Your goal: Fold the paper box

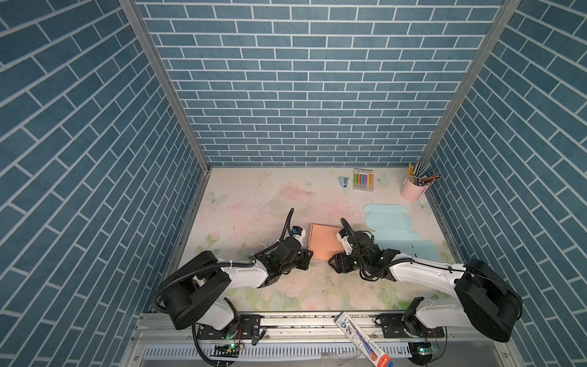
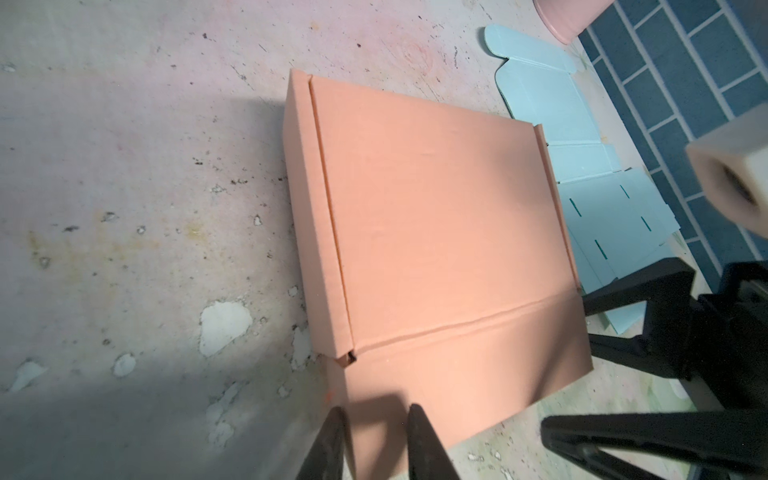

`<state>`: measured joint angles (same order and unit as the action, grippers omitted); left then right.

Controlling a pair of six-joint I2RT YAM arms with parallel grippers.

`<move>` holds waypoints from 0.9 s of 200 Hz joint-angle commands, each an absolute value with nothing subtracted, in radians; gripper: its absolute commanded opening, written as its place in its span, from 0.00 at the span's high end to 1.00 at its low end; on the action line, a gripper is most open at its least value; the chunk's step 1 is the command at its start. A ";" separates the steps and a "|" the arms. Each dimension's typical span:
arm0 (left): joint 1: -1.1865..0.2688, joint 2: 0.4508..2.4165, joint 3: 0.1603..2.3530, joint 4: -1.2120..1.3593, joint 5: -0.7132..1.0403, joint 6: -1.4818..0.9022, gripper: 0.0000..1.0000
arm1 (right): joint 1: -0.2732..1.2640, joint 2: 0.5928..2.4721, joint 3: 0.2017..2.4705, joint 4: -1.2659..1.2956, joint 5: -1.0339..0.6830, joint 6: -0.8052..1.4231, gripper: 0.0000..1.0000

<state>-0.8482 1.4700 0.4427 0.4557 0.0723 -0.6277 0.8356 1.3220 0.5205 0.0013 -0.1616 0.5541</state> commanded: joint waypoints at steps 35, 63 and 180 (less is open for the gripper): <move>-0.837 1.482 0.433 0.475 0.081 -0.612 0.73 | 0.833 1.269 0.494 -0.009 -0.132 0.608 0.26; -0.837 1.483 0.434 0.475 0.082 -0.610 0.73 | 0.830 1.270 0.495 -0.001 -0.142 0.608 0.27; -0.827 1.499 0.453 0.463 0.088 -0.598 0.73 | 0.815 1.271 0.474 0.004 -0.114 0.608 0.28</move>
<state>-0.8349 1.4841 0.4431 0.4686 0.0875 -0.6083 0.8177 1.2892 0.4717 0.0139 -0.1356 0.5877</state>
